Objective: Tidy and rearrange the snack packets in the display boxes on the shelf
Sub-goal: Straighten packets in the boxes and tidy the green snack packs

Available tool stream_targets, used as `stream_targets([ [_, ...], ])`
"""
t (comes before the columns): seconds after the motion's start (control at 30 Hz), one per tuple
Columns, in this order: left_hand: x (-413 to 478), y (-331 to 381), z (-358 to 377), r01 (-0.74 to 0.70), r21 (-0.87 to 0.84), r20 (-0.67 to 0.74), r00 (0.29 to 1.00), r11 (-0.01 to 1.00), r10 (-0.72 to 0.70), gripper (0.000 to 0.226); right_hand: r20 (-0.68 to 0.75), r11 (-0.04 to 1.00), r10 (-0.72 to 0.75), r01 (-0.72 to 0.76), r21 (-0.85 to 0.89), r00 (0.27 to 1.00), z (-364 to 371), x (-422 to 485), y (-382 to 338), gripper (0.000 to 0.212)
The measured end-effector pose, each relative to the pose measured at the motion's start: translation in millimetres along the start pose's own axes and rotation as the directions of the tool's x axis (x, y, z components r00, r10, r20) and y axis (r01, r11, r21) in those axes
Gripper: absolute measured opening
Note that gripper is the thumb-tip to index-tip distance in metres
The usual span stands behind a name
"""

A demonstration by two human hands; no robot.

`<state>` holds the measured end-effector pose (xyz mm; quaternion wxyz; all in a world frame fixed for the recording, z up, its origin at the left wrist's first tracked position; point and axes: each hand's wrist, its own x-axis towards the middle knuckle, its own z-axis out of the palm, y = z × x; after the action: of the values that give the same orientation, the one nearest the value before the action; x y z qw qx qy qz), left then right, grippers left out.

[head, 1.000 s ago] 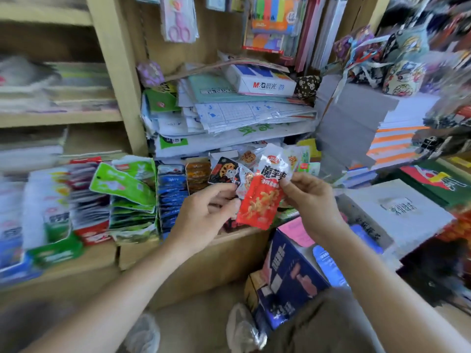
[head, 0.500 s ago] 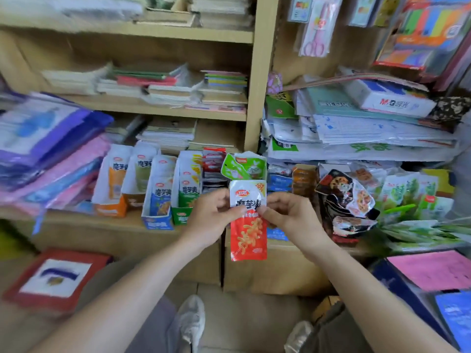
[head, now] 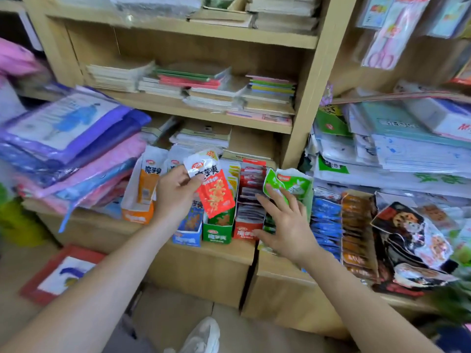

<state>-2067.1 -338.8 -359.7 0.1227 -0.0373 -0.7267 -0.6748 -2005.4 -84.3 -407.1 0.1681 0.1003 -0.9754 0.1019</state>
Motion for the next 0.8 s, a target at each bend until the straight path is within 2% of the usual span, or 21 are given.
stream_targets([
  [0.07,16,6,12,-0.046,-0.047,-0.016,0.999,0.998,0.045,0.019,0.071,1.000,0.016,-0.015,-0.015,0.997,0,14,8,0.082],
  [0.13,30,10,26,-0.065,-0.112,-0.037,0.997,0.992,0.061,0.014,0.094,0.998,0.041,-0.046,0.043,0.995,0,20,14,0.081],
  [0.27,47,8,51,-0.092,-0.195,-0.022,0.996,0.977,0.089,0.017,0.038,0.992,0.083,-0.086,0.088,0.996,4,20,20,0.083],
  [0.37,48,2,63,-0.090,-0.197,0.050,0.994,0.976,0.101,0.022,0.040,0.979,0.131,-0.136,0.150,0.991,2,23,23,0.088],
  [0.5,56,7,67,-0.144,-0.232,0.040,0.987,0.962,0.157,0.020,0.054,0.961,0.149,-0.157,0.227,0.987,4,24,24,0.090],
  [0.63,59,-4,71,-0.168,-0.066,0.135,0.975,0.984,0.175,0.021,0.045,0.953,0.159,-0.165,0.253,0.986,5,23,23,0.091],
  [0.8,50,-25,81,-0.258,0.177,0.322,0.927,0.950,0.192,0.011,0.053,0.939,0.161,-0.170,0.299,0.985,5,20,21,0.093],
])
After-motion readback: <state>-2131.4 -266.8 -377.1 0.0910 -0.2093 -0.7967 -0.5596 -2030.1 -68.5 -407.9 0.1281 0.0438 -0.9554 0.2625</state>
